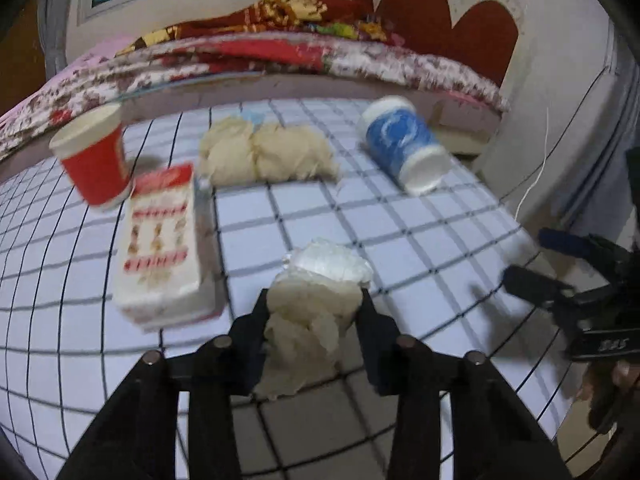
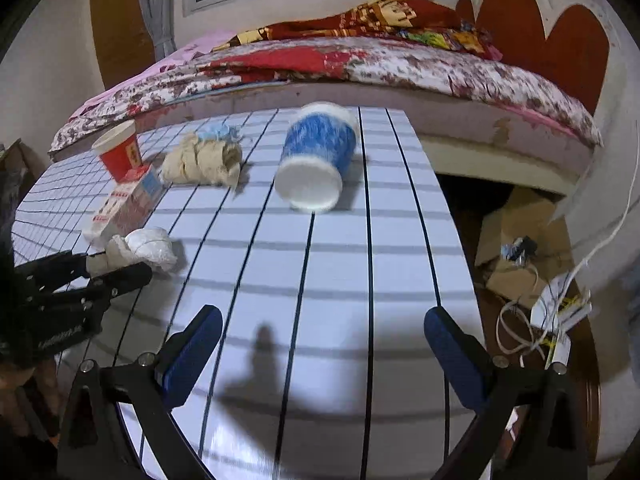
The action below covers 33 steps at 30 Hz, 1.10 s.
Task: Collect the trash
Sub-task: 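Grasp the white tissue with the left gripper while the right gripper grasps the blue-patterned cup, then carry the tissue and blue-patterned cup over the black bin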
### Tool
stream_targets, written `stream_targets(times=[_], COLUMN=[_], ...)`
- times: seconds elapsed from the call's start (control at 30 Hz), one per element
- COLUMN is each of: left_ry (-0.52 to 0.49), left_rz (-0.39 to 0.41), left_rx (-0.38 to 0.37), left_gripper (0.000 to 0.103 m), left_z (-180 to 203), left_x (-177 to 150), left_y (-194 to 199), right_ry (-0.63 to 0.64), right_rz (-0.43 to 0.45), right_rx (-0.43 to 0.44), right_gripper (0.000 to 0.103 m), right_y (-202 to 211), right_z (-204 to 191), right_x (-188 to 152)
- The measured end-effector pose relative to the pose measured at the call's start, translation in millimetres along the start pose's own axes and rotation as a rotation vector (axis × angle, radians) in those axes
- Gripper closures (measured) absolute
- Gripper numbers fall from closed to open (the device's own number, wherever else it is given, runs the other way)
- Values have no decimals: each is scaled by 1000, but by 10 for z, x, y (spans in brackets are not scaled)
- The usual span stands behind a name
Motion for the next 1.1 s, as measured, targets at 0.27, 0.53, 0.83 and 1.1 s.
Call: stream_targets(times=[0.27, 0.53, 0.83, 1.1], left_ry=[66, 98, 54, 21], left_rz=[56, 54, 94, 130], left_rx=[20, 36, 5, 6], left_gripper=[62, 62, 62, 62], left_z=[-35, -85, 119, 340], left_x=[244, 314, 203, -47], left_y=[-55, -143, 52, 399], right_ry=[-45, -75, -20, -16], right_rz=[17, -62, -15, 61], right_rx=[-6, -6, 27, 32], right_gripper=[1, 4, 47, 47], right_y=[-428, -892, -457, 401], right_z=[39, -30, 38, 182], right_x=[547, 787, 430, 33])
Point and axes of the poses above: each gripper's, at about its wrist camera, not at the fingertips, and y roughly against the way its jaws point, z to its right, x to its top, the point moved 2 cm from there along -y, roughly the way its jaws point, and after that the axes turned 4 degrees about -y, right-handed, at the moved point
